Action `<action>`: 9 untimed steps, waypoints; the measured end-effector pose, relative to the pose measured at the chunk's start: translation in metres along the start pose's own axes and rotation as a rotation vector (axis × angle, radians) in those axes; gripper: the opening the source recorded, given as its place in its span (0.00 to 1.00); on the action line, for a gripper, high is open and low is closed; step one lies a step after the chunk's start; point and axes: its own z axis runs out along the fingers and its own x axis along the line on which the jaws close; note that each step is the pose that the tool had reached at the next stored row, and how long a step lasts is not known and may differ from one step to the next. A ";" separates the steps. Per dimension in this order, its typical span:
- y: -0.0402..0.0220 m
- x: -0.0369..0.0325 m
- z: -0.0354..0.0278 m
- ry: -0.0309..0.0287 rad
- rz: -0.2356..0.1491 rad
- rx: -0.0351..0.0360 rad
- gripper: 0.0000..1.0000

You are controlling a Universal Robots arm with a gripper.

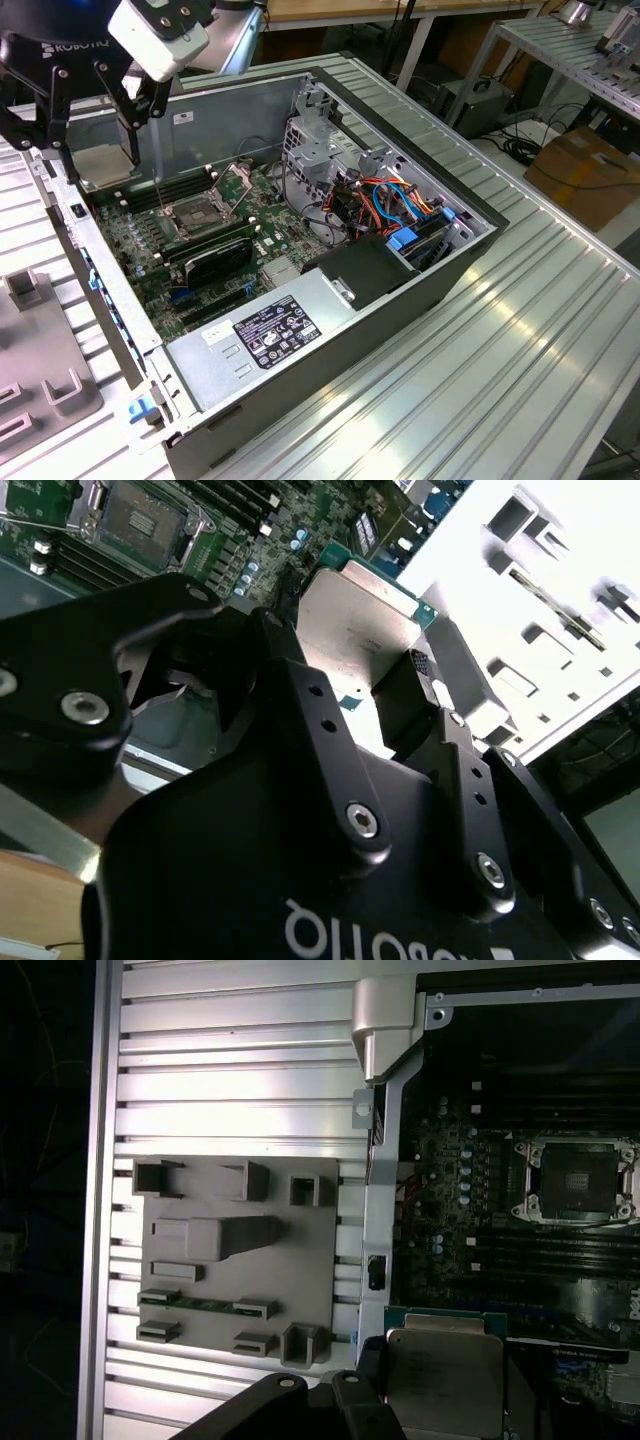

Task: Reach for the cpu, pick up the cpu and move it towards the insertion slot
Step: 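Pick up the cpu and move it towards the insertion slot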

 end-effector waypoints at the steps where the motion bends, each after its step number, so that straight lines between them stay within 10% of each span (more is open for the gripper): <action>1: -0.0002 -0.0046 0.0000 0.0000 0.000 0.0000 0.55; 9: -0.0009 -0.0166 -0.0001 0.0000 0.000 0.0000 0.55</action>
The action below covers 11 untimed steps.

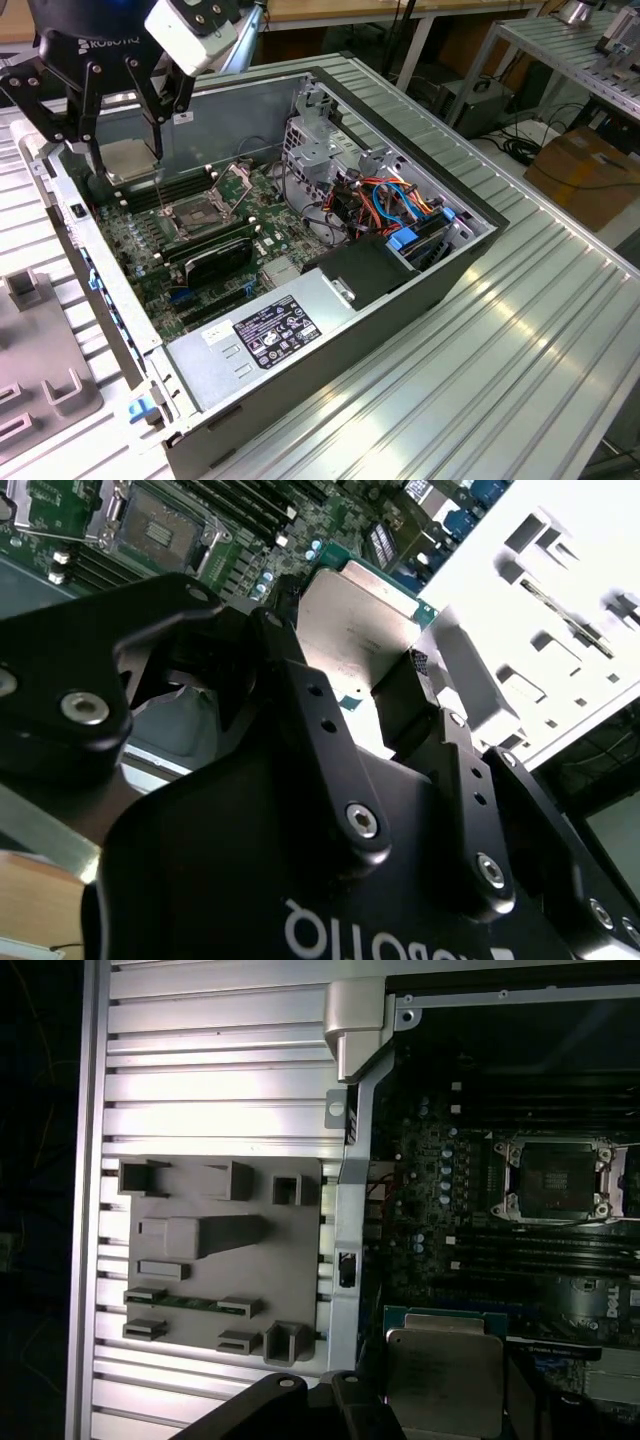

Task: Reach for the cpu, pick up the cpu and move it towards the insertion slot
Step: 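Pick up the cpu and move it towards the insertion slot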

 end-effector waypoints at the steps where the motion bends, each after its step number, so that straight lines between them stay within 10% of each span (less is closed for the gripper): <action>1: -0.0001 -0.0009 0.0000 0.0000 0.000 0.0000 0.55; 11: -0.0011 -0.0199 -0.0001 0.0000 0.000 0.0000 0.55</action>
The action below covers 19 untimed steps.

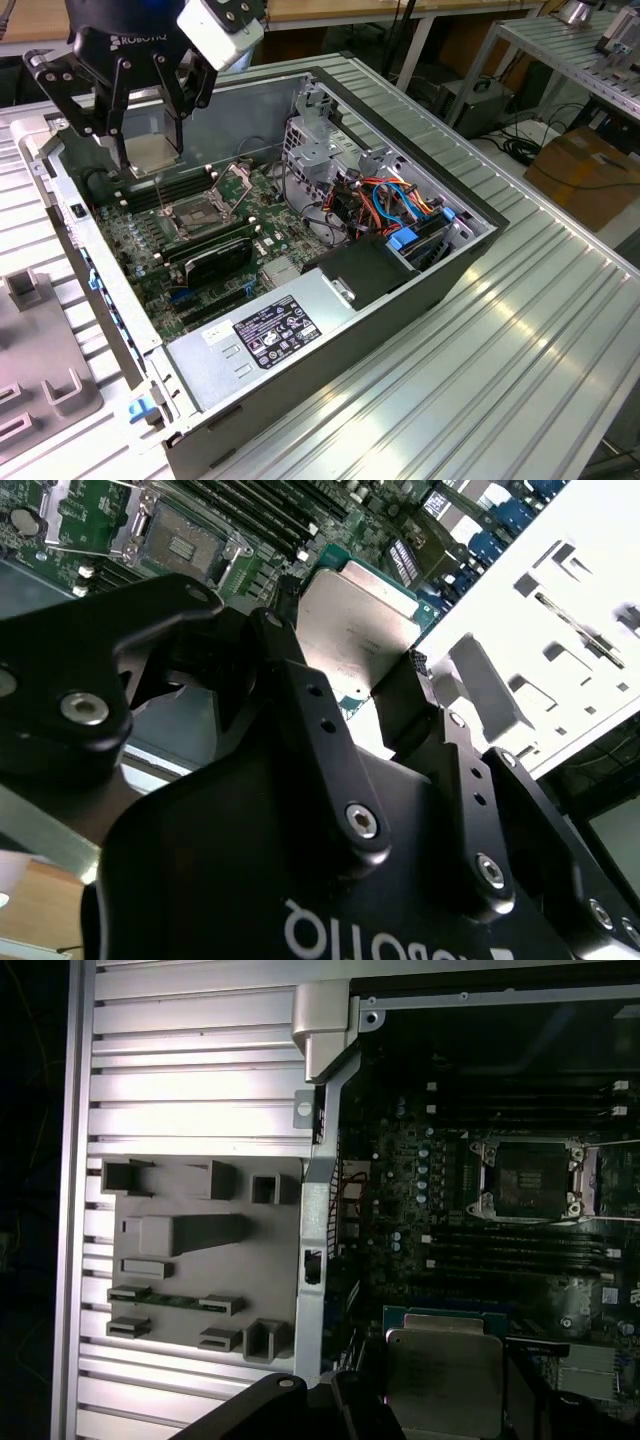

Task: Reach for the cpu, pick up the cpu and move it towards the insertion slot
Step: 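Pick up the cpu and move it towards the insertion slot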

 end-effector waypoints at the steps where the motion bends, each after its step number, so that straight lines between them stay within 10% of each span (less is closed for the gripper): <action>1: -0.0001 -0.0027 0.0000 0.0000 0.000 0.0000 0.55; 19: 0.0199 -0.0385 0.0024 -0.0001 0.021 0.0002 0.55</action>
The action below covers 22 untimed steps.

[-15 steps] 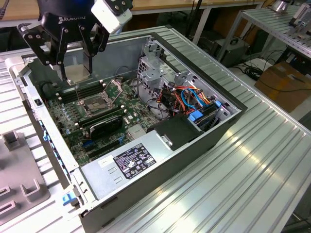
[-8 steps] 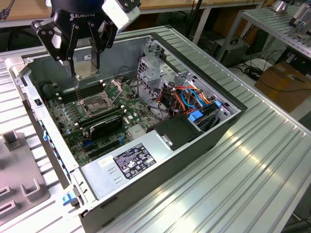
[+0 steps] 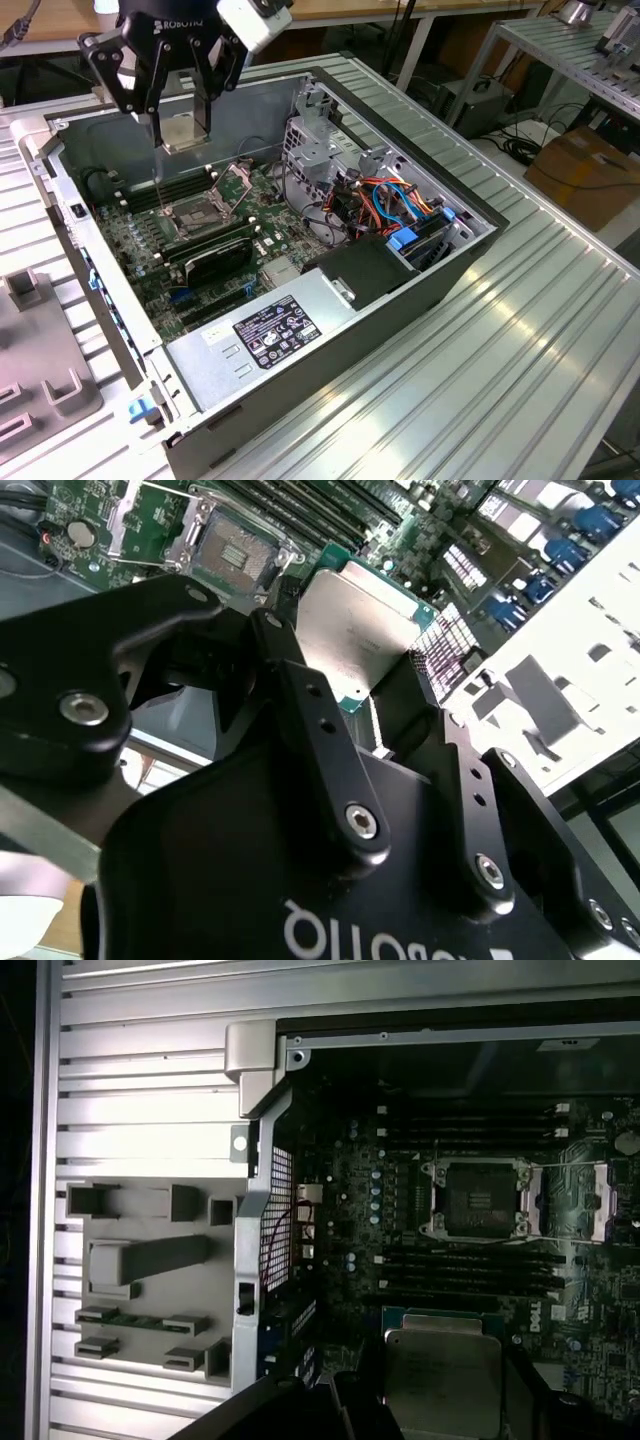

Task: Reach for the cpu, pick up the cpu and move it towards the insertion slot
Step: 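Pick up the cpu and move it towards the insertion slot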

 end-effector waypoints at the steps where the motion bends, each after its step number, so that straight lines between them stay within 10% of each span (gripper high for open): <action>1: 0.0025 -0.0008 0.0004 0.0000 0.002 -0.0001 0.55; 5: 0.0099 -0.0030 0.0023 0.0001 0.004 -0.0009 0.55; 13: 0.0535 -0.0181 0.0089 0.0002 0.007 -0.0006 0.55; 22: 0.0716 -0.0317 0.0090 0.0017 0.036 0.0139 0.55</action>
